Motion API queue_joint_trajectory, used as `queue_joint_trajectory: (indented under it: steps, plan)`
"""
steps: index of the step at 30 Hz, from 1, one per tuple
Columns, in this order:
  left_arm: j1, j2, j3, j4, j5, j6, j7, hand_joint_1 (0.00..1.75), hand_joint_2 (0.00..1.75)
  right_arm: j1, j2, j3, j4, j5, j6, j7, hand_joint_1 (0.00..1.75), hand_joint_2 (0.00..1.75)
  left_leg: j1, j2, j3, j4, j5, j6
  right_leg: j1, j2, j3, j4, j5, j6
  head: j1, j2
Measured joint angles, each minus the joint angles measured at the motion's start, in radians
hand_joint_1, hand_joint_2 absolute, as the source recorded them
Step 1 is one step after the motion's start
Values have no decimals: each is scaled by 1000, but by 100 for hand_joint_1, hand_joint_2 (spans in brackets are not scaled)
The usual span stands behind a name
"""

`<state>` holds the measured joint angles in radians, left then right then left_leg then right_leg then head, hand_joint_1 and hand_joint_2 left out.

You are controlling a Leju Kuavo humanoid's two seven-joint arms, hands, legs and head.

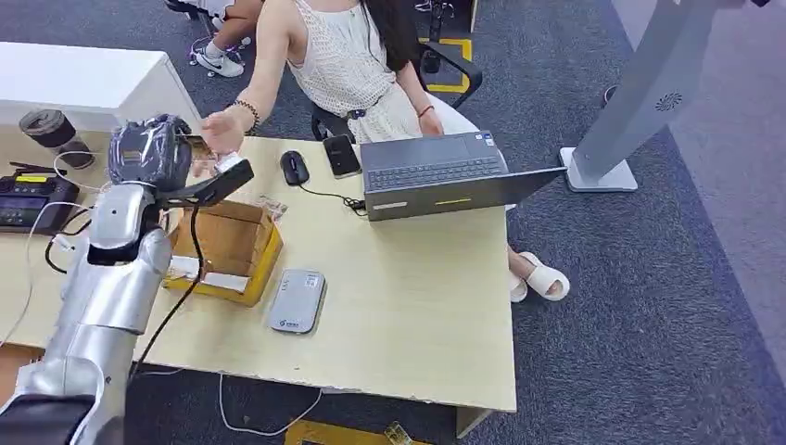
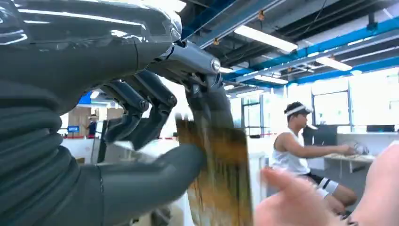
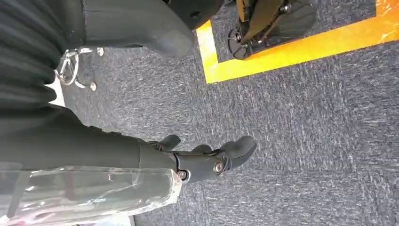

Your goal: Pass the card to the sensor for recognition and then transmit it.

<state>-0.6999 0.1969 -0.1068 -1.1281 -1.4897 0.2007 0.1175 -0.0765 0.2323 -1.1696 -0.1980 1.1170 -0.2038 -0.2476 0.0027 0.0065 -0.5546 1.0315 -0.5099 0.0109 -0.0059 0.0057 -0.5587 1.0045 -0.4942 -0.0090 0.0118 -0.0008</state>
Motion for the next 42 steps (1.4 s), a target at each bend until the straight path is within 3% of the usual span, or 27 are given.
queue_joint_trajectory:
  steps: [8,28,32,34,37,42]
  plan:
    - [-79,-11,-34,37,13,-3,7,0,175,0,0,6,0,0,8,-2,0,175,0,0,0,0,0,0,0,0,0,0,0,0,0,0]
    - [-43,6,-35,26,87,3,-6,0,175,0,0,7,0,-8,8,-5,0,175,0,1,0,0,0,0,0,1,0,0,0,0,0,0]
    - [172,63,-34,-188,184,34,-50,0,175,2,0,2,1,-46,1,-16,0,175,-1,9,3,-2,-2,1,-1,9,1,1,-1,0,0,0]
    - [353,101,-16,-337,213,84,-80,0,175,3,0,-8,1,-61,-4,-20,0,175,-1,13,5,-3,-6,-1,-1,12,1,1,-3,-2,0,0]
    - [581,122,46,-523,224,131,-127,0,175,9,0,-17,1,-74,-11,-26,0,175,0,14,5,-3,-8,-1,0,13,0,0,-5,-3,-3,0]
    - [704,139,96,-659,222,112,-146,0,175,8,0,-28,1,-71,-11,-29,0,175,0,3,5,-3,-8,-1,0,3,4,0,-7,-2,-2,0]
